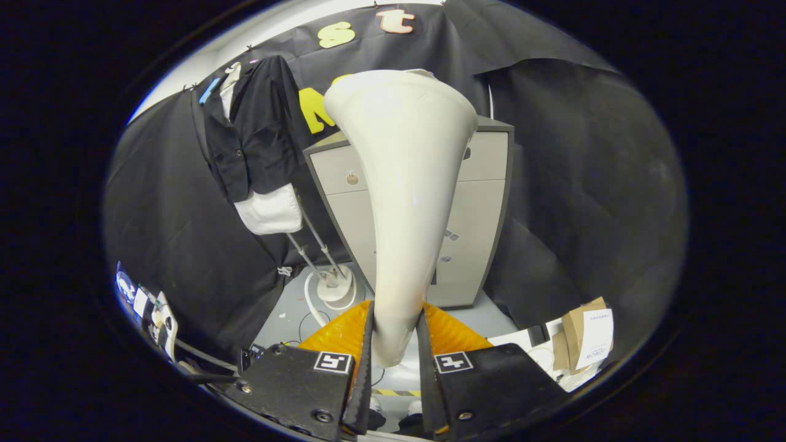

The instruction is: Iron the clothes twice with a garment steamer, once on the left side and once on the right side.

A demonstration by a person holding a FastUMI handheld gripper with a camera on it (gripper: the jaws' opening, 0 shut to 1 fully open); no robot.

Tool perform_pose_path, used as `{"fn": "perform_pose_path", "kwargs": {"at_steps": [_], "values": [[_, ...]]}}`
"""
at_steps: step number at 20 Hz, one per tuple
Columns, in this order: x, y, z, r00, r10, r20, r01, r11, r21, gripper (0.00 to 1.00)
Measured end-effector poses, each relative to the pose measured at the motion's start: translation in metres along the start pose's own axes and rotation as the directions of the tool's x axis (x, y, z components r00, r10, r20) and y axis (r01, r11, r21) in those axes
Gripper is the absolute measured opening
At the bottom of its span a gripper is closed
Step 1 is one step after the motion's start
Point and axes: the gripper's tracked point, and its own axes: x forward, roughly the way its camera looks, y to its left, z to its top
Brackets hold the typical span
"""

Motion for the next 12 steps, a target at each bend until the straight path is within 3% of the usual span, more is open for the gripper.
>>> {"fn": "perform_pose_path", "kwargs": {"at_steps": [12], "values": [[-0.0028, 0.0003, -0.0003, 1.0, -0.006, 0.002, 0.006, 1.0, 0.015, 0.36]]}}
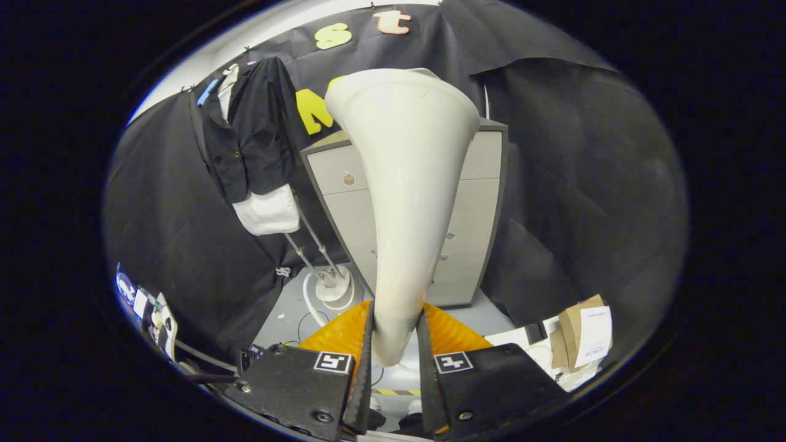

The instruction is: Iron the clothes twice with a garment steamer, once on the left side and once on the right side.

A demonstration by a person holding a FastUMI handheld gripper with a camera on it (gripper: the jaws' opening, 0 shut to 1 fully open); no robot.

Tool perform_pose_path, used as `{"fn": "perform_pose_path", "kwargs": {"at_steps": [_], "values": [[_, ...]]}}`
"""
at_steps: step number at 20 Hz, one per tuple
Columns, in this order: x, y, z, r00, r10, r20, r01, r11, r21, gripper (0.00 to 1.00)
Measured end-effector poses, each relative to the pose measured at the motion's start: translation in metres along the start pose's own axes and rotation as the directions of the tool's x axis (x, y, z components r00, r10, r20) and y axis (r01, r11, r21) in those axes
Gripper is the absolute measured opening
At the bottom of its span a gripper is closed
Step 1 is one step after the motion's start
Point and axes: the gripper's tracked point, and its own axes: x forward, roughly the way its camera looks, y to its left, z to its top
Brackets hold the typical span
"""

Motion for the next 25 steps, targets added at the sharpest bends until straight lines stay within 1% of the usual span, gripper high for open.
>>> {"fn": "perform_pose_path", "kwargs": {"at_steps": [5, 13, 25], "values": [[0.003, 0.004, 0.006, 1.0, 0.007, 0.018, -0.007, 1.0, -0.004, 0.36], [0.004, 0.015, -0.003, 0.999, 0.032, -0.005, -0.032, 0.999, -0.03, 0.36], [0.001, 0.01, 0.002, 0.999, 0.041, 0.005, -0.04, 0.998, -0.046, 0.36]]}}
